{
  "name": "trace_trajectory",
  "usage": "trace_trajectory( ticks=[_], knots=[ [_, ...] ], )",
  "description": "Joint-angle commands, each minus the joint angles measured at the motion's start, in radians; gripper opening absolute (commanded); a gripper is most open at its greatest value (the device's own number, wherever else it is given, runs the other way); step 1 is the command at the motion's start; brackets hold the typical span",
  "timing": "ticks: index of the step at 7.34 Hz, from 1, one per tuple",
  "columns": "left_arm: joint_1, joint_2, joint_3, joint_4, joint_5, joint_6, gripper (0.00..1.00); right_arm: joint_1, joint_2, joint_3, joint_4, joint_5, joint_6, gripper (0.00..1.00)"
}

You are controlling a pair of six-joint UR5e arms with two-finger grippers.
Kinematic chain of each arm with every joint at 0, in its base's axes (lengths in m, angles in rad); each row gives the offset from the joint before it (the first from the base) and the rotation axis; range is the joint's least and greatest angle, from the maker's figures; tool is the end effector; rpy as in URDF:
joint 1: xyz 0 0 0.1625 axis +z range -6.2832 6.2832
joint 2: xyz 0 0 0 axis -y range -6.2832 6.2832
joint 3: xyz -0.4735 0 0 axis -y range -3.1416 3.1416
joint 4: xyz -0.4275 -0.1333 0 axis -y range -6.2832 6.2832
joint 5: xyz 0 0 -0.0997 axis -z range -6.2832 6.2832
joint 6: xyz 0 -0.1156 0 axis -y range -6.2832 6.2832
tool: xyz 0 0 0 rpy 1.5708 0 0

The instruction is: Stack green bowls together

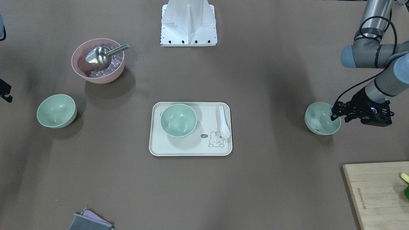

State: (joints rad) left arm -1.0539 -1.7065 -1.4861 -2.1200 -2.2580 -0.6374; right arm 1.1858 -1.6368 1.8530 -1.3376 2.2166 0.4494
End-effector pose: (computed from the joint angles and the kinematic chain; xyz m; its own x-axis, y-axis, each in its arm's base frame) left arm 0.2561 -0.5719 0.6273 0.6405 0.1304 -0.7568 -0.0332 0.9893 0.1424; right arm -0.1348 -0.5024 0.5831 0.7252 -0.1258 0.6770 0.0258 0.9875 0.1558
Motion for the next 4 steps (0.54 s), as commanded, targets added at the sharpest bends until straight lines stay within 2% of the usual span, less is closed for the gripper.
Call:
trace_trajectory(
  ticks=[1,2,4],
  knots=[
    [0.000,-0.001,-0.002,-0.002,0.002,-0.005,0.14,0.000,0.000,0.000,0.000,0.000,0.000,1.00],
    [0.000,0.001,-0.005,-0.003,0.002,-0.005,0.00,0.000,0.000,0.000,0.000,0.000,0.000,1.00],
    [0.000,0.002,-0.031,0.003,0.002,-0.005,0.00,0.000,0.003,-0.001,0.000,0.000,0.000,1.00]
  ],
)
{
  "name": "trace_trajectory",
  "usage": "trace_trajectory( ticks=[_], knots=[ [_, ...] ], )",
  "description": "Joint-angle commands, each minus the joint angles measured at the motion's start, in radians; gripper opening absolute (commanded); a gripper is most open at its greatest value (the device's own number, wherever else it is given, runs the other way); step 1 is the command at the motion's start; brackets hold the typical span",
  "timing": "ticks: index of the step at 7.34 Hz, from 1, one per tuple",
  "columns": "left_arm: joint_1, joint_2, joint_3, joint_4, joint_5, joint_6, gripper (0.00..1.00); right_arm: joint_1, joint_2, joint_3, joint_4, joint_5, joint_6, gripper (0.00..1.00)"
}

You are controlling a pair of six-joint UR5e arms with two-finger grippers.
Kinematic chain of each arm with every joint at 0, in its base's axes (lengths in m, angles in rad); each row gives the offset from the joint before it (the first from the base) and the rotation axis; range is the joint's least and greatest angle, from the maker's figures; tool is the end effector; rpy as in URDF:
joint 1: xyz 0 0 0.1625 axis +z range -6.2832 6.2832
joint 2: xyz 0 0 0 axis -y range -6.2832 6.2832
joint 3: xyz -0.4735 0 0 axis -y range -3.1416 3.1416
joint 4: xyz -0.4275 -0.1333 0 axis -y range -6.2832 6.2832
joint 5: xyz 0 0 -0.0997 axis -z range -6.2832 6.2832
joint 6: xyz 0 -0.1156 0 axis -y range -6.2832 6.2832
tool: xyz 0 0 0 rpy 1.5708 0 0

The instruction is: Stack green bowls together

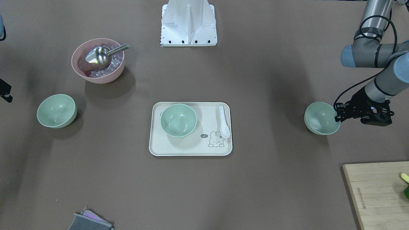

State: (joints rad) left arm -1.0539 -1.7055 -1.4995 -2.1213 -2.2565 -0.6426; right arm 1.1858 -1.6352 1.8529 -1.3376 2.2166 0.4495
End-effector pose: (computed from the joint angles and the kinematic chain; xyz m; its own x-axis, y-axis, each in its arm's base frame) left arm 0.2558 -0.5715 0.6203 0.6364 0.1342 -0.7596 -0.0282 0.9881 0.1510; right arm -0.1351 -0.5030 0.5823 0.7248 -0.1266 0.6772 0.0256 0.9872 0.1571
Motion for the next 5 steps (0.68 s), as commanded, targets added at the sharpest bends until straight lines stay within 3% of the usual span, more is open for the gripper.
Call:
trace_trajectory(
  ticks=[1,3,5],
  knots=[
    [-0.001,0.001,-0.036,0.012,-0.001,-0.002,0.00,0.000,0.002,-0.001,0.000,0.000,0.000,1.00],
    [-0.002,-0.011,-0.138,0.143,-0.026,-0.005,0.00,0.000,0.002,-0.001,0.000,0.000,0.000,1.00],
    [0.000,-0.098,-0.217,0.268,-0.024,-0.153,0.00,0.000,0.002,-0.001,0.000,0.000,0.000,1.00]
  ],
)
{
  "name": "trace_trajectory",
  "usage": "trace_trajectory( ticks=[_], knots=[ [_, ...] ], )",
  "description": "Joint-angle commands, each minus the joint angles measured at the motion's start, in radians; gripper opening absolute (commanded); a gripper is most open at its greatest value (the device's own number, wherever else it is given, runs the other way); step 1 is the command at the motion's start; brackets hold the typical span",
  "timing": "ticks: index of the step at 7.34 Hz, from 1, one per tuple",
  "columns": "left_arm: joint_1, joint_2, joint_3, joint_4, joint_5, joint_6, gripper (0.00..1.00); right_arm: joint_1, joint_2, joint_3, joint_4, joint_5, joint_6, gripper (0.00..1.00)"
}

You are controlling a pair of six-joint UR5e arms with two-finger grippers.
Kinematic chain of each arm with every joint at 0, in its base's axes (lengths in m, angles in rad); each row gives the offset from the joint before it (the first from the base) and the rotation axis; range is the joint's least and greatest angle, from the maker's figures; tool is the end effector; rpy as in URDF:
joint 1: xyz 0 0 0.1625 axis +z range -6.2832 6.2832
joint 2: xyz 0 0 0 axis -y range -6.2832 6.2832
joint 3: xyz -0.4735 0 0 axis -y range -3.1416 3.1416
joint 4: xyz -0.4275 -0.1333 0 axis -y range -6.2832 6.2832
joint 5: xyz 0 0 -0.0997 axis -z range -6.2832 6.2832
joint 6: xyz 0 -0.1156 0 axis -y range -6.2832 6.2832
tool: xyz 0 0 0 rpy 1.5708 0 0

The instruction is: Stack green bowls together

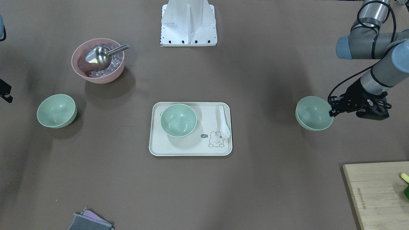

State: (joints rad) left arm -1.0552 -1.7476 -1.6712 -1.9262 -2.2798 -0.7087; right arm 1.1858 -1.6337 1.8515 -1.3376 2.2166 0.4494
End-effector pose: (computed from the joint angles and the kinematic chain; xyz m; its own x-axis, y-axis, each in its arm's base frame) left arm 0.2585 -0.5739 0.5234 0.6160 0.0817 -0.7835 0.0044 0.9942 0.1071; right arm -0.1353 -0.5036 0.5823 0.7248 -0.1268 0.6772 0.0257 0.9872 0.1573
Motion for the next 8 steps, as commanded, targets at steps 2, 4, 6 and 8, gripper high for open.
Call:
trace_trajectory(
  ticks=[2,4,6,8],
  knots=[
    [0.084,-0.153,-0.071,0.092,0.005,-0.307,0.00,-0.002,0.000,0.000,0.000,0.000,0.000,1.00],
    [0.141,-0.286,-0.068,0.163,0.008,-0.498,0.00,-0.002,0.000,0.002,0.000,0.002,0.000,1.00],
    [0.173,-0.413,-0.064,0.291,0.009,-0.572,0.00,-0.002,0.000,0.000,0.000,0.002,0.000,1.00],
    [0.260,-0.482,-0.042,0.291,0.096,-0.690,0.00,-0.003,0.000,0.000,0.000,0.002,0.000,1.00]
  ],
)
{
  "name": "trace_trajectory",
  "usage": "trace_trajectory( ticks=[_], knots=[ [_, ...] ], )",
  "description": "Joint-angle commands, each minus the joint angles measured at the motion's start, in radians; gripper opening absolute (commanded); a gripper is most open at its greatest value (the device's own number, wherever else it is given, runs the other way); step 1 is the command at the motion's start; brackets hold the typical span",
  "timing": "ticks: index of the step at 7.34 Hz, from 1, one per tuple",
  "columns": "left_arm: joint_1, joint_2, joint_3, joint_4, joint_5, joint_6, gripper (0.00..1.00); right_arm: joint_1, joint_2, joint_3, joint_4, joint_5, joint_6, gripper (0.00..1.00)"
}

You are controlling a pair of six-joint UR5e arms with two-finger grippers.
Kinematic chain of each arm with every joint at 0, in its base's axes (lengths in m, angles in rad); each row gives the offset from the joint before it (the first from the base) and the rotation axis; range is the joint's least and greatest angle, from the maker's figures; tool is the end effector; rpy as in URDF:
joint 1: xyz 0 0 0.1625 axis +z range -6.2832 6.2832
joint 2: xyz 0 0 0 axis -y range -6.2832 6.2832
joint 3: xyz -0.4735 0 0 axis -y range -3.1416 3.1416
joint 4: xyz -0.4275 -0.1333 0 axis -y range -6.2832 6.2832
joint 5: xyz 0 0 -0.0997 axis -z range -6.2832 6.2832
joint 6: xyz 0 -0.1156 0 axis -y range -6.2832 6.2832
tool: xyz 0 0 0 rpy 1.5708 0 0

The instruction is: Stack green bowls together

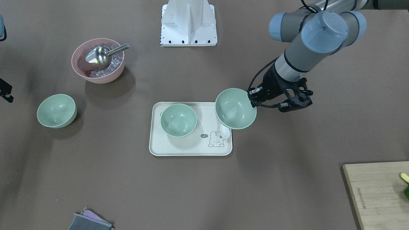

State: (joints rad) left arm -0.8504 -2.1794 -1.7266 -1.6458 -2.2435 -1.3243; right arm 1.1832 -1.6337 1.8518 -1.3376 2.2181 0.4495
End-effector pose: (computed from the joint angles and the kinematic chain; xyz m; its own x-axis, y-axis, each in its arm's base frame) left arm 0.4244 -0.5764 0.2413 0.4961 -0.2758 -0.8233 0.1659 0.9608 -0.2220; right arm -0.1367 -0.5032 0.5821 0.7234 -0.1289 0.6783 0.0286 0.9872 0.1570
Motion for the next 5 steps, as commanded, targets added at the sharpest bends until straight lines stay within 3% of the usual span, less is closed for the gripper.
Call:
trace_trajectory(
  ticks=[1,5],
  knots=[
    [0.091,-0.101,0.051,0.011,0.099,-0.129,0.00,0.001,0.000,0.001,0.000,0.000,0.002,1.00],
    [0.184,-0.232,0.174,-0.005,0.218,-0.254,0.00,0.000,0.000,0.001,0.000,0.000,0.000,1.00]
  ],
)
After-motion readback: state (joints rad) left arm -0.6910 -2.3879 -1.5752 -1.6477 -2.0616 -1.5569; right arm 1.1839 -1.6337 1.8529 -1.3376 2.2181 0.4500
